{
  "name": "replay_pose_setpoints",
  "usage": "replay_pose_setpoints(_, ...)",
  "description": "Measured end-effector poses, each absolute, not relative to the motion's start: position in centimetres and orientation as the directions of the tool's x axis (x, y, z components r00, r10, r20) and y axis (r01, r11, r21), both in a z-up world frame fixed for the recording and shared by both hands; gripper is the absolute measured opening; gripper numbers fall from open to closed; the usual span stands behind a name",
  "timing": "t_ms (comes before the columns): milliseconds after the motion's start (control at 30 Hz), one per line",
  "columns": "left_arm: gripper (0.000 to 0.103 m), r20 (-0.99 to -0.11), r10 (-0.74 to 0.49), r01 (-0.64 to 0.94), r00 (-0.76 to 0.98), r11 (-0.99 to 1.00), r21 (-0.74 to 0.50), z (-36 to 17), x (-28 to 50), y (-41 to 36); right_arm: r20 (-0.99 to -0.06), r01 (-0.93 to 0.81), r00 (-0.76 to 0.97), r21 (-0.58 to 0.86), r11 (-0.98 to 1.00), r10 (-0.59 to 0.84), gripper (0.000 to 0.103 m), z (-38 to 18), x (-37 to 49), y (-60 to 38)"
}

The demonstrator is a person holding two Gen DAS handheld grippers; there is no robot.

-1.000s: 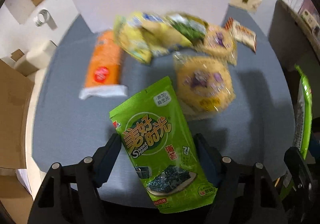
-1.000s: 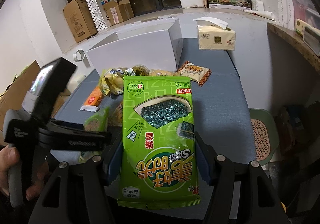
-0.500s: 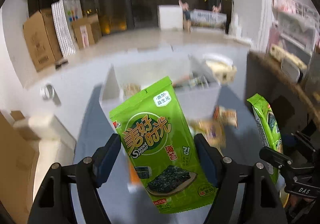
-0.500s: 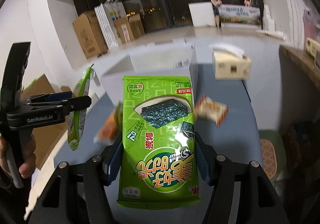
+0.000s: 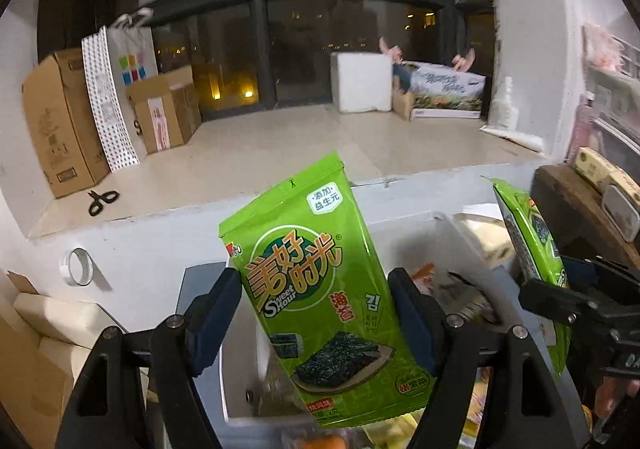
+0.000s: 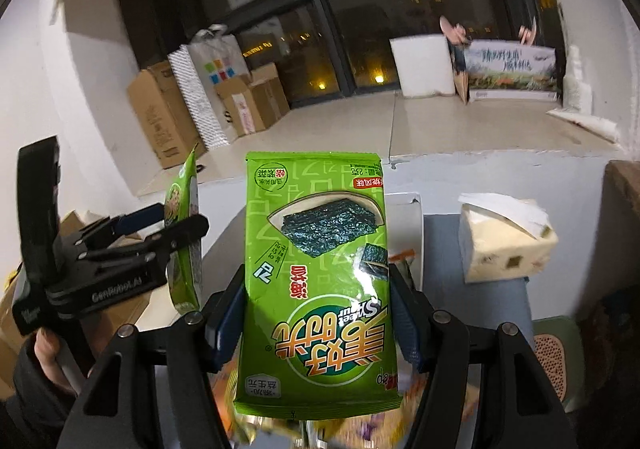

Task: Organize snacks
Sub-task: 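Lower both green seaweed bags into the white box and release them, then move both grippers back toward the remaining snack pile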

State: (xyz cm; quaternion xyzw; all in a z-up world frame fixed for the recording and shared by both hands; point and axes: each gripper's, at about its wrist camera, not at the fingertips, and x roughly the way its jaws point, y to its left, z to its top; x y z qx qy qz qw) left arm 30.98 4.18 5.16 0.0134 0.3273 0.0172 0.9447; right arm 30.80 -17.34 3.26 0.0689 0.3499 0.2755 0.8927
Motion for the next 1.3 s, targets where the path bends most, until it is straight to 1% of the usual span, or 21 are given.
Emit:
replay_pose_setpoints(133,0.081,-0.643,0.053,-0.033,0.764,0.999,0.043,2.8,34.0,5.1,-0.650,-0.392,0.584,0.298,0.870,0.486,0.068,1.9,35.1,-15.7)
replay_pose_setpoints(167,0.086,-0.653,0.050,-0.027,0.756,0.999,0.046,2.3,34.5,5.2,-0.655,-0.391,0.577,0.303,0.869,0.488,0.068,1.7,35.9,-15.4)
replay_pose_setpoints(200,0.096,-0.666,0.054,-0.025,0.744,0.998,0.053,2.0,34.9,5.4,-0.660,-0.397,0.560,0.318,0.861,0.501,0.069,1.5,36.6,-15.0)
replay_pose_setpoints(233,0.103,-0.675,0.054,-0.023,0.735,0.998,0.055,1.6,35.1,5.6,-0.665,-0.401,0.538,0.339,0.851,0.518,0.077,1.3,37.3,-14.7)
replay_pose_setpoints(267,0.103,-0.677,0.051,-0.022,0.734,0.998,0.050,1.3,35.0,5.8,-0.666,-0.391,0.537,0.348,0.852,0.518,0.088,1.2,37.6,-14.6)
replay_pose_setpoints(300,0.103,-0.678,0.050,-0.025,0.733,0.999,0.047,1.0,34.9,6.0,-0.664,-0.368,0.555,0.344,0.864,0.501,0.094,1.2,37.9,-14.7)
replay_pose_setpoints(333,0.103,-0.682,0.050,-0.027,0.730,0.999,0.044,0.7,34.7,6.3,-0.653,-0.353,0.577,0.342,0.871,0.491,0.103,1.2,38.0,-14.9)
replay_pose_setpoints(467,0.103,-0.689,0.054,-0.029,0.723,0.998,0.047,-0.2,33.9,6.8,-0.635,-0.340,0.586,0.371,0.864,0.503,0.103,1.0,38.1,-15.4)
replay_pose_setpoints(533,0.103,-0.673,0.065,-0.055,0.736,0.998,0.036,0.0,32.8,7.1,-0.620,-0.347,0.598,0.370,0.862,0.507,0.103,1.2,37.5,-15.5)
replay_pose_setpoints(567,0.103,-0.662,0.075,-0.073,0.746,0.997,0.030,0.2,32.1,7.2,-0.612,-0.355,0.604,0.366,0.860,0.510,0.103,1.4,37.2,-15.5)
replay_pose_setpoints(667,0.103,-0.625,0.046,-0.077,0.779,0.997,-0.022,1.1,29.1,7.5,-0.573,-0.382,0.620,0.375,0.845,0.535,0.103,2.1,35.6,-15.6)
replay_pose_setpoints(733,0.103,-0.597,0.066,-0.093,0.799,0.996,-0.014,1.8,26.7,7.5,-0.558,-0.400,0.624,0.373,0.837,0.547,0.103,2.7,34.1,-15.9)
replay_pose_setpoints(833,0.103,-0.543,0.128,-0.142,0.830,0.990,0.017,1.9,23.2,7.2,-0.531,-0.422,0.674,0.294,0.857,0.514,0.103,4.0,31.2,-16.1)
replay_pose_setpoints(900,0.103,-0.560,0.139,-0.150,0.816,0.988,0.026,1.5,21.5,7.0,-0.502,-0.441,0.710,0.230,0.867,0.494,0.103,4.9,28.8,-16.3)
replay_pose_setpoints(967,0.103,-0.579,0.108,-0.128,0.808,0.992,0.006,1.4,19.1,6.7,-0.478,-0.463,0.722,0.205,0.863,0.500,0.103,5.6,26.8,-16.7)
replay_pose_setpoints(1067,0.103,-0.570,0.066,-0.080,0.819,0.997,0.001,1.3,15.7,6.0,-0.443,-0.495,0.730,0.180,0.850,0.519,0.103,5.9,23.1,-17.5)
replay_pose_setpoints(1133,0.103,-0.602,0.064,-0.082,0.796,0.997,-0.004,0.6,13.7,5.5,-0.435,-0.497,0.734,0.179,0.849,0.522,0.103,5.3,20.6,-18.3)
replay_pose_setpoints(1200,0.103,-0.610,0.032,-0.073,0.792,0.996,-0.043,-0.3,11.4,5.2,-0.420,-0.495,0.741,0.185,0.849,0.524,0.103,4.2,18.1,-19.1)
replay_pose_setpoints(1300,0.103,-0.624,0.003,-0.079,0.782,0.992,-0.094,-1.4,8.9,5.1,-0.448,-0.465,0.733,0.219,0.858,0.511,0.103,1.5,15.2,-20.3)
